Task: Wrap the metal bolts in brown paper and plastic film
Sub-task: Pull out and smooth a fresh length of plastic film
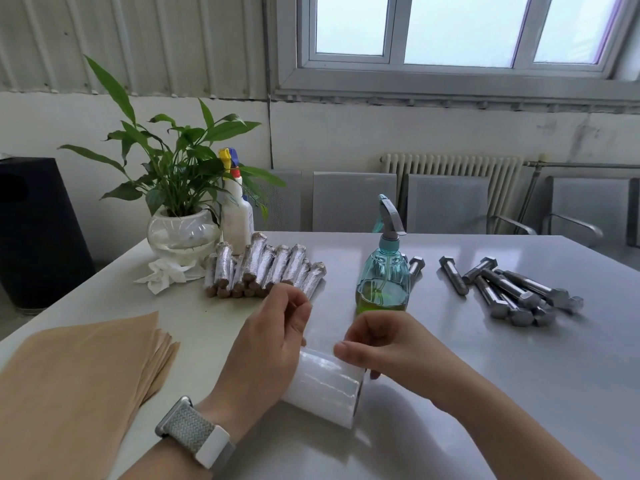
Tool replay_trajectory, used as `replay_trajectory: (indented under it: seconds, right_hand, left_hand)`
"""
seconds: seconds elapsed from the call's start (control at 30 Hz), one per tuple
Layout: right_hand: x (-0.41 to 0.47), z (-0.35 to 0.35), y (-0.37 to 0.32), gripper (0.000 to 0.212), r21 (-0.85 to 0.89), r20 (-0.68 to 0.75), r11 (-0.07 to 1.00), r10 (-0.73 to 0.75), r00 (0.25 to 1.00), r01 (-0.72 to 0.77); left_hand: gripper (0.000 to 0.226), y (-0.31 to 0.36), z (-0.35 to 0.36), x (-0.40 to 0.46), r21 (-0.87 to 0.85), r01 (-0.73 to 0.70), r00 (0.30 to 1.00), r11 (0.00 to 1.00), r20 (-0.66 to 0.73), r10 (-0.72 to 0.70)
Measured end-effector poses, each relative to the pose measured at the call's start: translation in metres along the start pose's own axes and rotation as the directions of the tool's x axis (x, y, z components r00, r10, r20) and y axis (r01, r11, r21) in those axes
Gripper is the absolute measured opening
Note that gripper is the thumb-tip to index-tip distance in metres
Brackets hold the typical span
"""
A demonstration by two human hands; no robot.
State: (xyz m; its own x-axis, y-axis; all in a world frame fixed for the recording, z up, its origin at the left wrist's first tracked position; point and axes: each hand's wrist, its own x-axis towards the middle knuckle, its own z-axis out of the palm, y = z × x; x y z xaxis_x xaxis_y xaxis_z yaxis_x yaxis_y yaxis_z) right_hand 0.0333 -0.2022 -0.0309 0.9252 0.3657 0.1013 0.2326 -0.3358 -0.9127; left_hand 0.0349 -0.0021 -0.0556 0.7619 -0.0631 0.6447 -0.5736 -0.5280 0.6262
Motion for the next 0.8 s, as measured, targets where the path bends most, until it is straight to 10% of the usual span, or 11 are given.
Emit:
replay_trajectory:
  seconds: [0.6, 0.8]
  right_hand:
    - [0.001, -0.016, 0.003, 0.012, -0.133, -0.024, 0.989, -0.067, 0.997, 0.063]
    - [0.000, -0.015, 0.001, 0.011, -0.143, -0.023, 0.985, -0.102, 0.995, 0.098]
  left_hand:
    - [0.031, -0.014, -0.033, 0.020, -0.321, 0.215, 0.970, 0.922, 0.182, -0.163]
    - [0.069, 0.001, -0.027, 0.041, 0.103, 0.049, 0.905, 0.993, 0.417, -0.088]
